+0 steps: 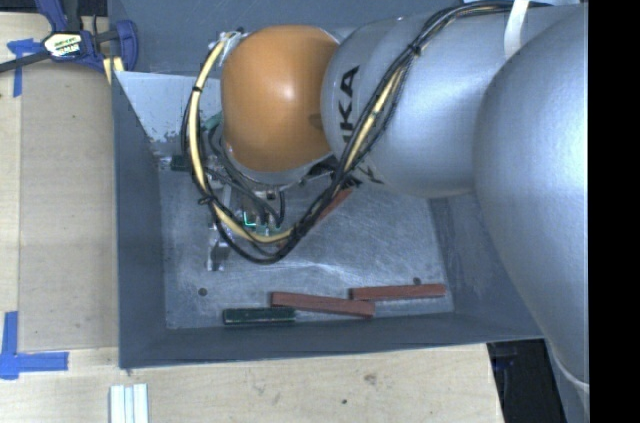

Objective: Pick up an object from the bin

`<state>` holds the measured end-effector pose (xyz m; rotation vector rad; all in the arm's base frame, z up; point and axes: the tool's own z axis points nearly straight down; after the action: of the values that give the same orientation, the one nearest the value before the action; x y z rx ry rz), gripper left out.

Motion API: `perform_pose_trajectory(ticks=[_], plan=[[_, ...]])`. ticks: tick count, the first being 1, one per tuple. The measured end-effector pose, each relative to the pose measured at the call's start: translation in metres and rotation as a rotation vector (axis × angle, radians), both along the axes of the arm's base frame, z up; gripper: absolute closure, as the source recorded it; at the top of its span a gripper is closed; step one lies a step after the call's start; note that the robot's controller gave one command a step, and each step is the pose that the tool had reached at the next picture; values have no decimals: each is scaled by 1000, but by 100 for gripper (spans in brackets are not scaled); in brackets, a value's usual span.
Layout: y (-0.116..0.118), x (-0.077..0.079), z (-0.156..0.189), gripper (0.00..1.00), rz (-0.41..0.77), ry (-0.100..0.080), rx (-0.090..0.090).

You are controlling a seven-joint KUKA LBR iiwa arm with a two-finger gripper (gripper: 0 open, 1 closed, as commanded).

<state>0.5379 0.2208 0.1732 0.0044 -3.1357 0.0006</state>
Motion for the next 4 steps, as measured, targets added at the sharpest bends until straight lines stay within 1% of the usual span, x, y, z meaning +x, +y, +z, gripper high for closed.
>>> perform_pose_trajectory(ticks=[1, 2, 3, 4], plan=[[-1, 2, 4, 0, -3, -8, 2], [-34, 16, -29, 0, 81, -10, 2], [-73, 31, -95, 100, 29, -32, 7], [-73, 31, -95, 100, 29, -32, 7]])
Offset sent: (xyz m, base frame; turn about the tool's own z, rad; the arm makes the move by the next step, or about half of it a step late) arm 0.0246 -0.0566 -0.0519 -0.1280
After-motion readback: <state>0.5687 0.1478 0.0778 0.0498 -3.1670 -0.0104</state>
